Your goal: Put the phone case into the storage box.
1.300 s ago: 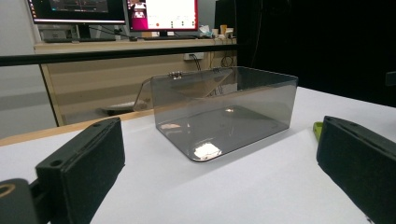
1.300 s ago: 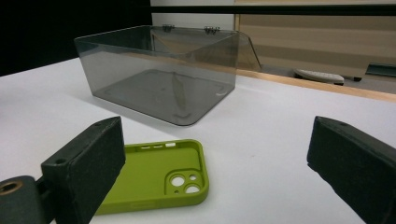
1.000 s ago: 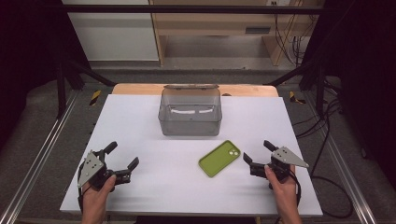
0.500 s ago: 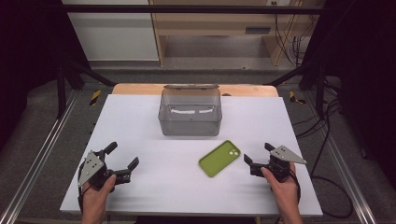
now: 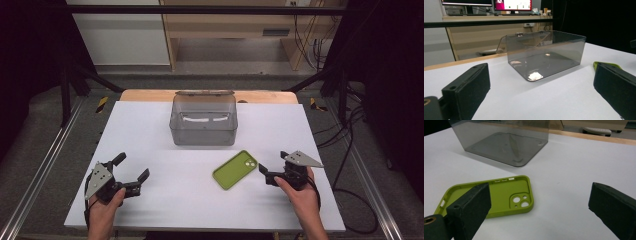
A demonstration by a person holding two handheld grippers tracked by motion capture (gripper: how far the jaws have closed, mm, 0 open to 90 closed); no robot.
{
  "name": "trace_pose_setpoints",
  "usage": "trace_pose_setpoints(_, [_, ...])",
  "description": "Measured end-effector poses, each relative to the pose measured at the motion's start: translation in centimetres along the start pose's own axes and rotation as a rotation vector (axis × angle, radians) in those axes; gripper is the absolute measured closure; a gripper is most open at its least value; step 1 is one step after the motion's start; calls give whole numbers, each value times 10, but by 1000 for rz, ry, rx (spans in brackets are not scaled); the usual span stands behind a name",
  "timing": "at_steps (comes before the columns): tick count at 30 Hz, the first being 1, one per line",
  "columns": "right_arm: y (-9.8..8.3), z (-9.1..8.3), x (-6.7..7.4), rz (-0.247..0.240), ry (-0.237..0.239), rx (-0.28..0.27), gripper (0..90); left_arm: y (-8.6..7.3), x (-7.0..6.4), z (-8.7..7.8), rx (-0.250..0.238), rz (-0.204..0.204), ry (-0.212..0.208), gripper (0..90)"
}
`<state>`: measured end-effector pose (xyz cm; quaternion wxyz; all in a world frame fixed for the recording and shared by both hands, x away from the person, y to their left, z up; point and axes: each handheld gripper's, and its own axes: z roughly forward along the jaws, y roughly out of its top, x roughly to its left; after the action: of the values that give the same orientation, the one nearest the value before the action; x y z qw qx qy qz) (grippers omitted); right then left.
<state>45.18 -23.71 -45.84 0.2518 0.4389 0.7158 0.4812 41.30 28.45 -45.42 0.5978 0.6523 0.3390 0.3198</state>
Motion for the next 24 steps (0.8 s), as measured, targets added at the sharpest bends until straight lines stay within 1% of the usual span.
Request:
trace_pose_setpoints(7, [8,4,4,-19,12,36,46,0,-1,0,3,1,-2,5])
trace_pose_setpoints(8, [9,5,4,-27,14,37,46,0,-1,0,3,1,-2,5])
trace_pose_setpoints(14, [17,7,6,-39,17,54,46,0,0,0,5,0,0,5])
trace_pose_setpoints(21, [22,11,8,-54,23,76,46,0,0,0,7,2,-2,5])
trace_pose_setpoints(24, [24,15,9,-61,28,94,45,0,0,0,6,2,-2,5])
